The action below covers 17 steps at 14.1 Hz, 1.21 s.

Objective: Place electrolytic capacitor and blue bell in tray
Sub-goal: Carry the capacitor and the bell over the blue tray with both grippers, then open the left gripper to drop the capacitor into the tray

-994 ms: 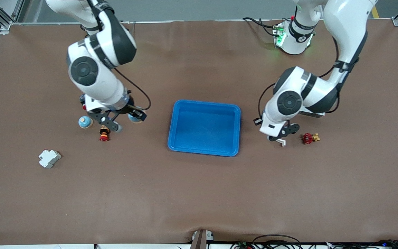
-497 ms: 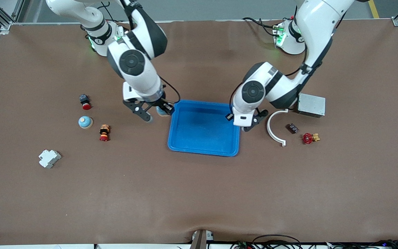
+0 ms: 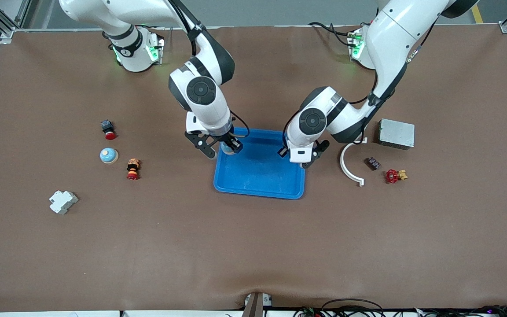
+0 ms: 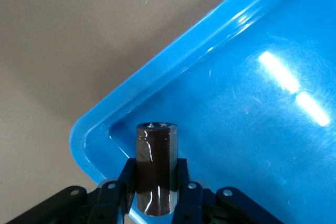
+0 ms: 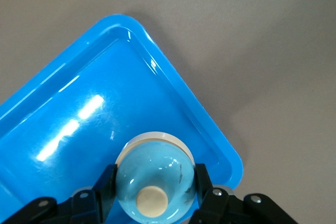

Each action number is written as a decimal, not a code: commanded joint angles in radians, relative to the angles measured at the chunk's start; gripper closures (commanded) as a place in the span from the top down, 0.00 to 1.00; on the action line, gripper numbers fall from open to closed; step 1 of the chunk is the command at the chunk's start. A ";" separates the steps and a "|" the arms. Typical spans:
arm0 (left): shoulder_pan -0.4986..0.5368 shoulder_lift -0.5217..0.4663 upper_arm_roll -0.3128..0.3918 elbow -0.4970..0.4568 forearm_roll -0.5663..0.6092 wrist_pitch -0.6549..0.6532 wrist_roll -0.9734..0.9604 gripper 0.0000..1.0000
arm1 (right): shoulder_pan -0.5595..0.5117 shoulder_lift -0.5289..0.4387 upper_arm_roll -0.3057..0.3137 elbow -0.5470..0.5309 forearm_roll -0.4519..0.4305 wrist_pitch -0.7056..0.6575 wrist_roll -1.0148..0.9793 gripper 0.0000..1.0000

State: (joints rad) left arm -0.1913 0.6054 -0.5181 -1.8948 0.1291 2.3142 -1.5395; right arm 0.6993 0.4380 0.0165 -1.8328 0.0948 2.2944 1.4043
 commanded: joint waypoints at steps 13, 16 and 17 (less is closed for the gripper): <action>0.101 -0.139 0.009 0.020 0.049 0.013 -0.016 1.00 | 0.080 0.142 -0.020 0.006 -0.007 0.135 0.107 0.00; 0.202 -0.185 0.006 0.007 0.050 -0.090 0.154 1.00 | 0.084 0.151 -0.020 0.007 -0.007 0.146 0.113 0.00; 0.243 -0.191 0.003 -0.021 0.052 -0.102 0.232 1.00 | 0.089 0.160 -0.020 0.007 -0.007 0.158 0.122 0.00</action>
State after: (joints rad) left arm -0.0139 0.4476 -0.5065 -1.8587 0.1693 2.2402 -1.4142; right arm 0.7645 0.5849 0.0136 -1.8326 0.0940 2.4332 1.4905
